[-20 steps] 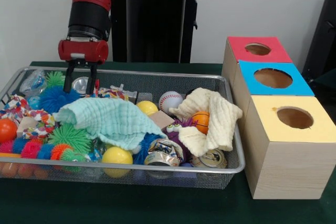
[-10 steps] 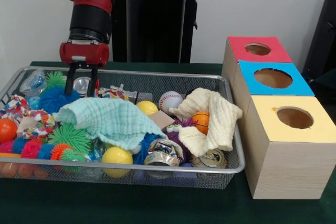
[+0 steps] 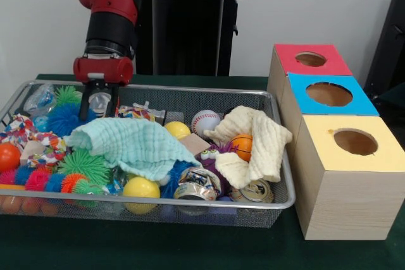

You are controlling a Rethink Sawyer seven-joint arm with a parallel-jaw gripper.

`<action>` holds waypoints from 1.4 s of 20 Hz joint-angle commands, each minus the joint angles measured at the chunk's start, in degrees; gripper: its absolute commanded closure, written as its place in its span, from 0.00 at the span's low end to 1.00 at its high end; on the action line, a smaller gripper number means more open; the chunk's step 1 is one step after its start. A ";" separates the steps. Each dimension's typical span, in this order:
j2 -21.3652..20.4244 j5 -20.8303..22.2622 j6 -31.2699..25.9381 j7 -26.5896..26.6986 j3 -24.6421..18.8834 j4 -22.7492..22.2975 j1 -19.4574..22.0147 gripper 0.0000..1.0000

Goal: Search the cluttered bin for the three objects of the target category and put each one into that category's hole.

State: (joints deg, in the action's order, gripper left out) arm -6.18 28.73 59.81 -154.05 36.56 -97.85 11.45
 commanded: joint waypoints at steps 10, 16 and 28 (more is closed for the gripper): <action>7.32 -11.15 8.46 3.56 -8.42 4.01 -2.76 0.00; 9.03 -14.07 10.89 5.83 -6.31 4.12 -4.54 1.00; 9.78 -13.11 11.90 4.39 -5.10 4.18 -4.64 0.00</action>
State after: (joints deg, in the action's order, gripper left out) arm 1.77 18.29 65.02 -154.05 36.59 -97.81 7.00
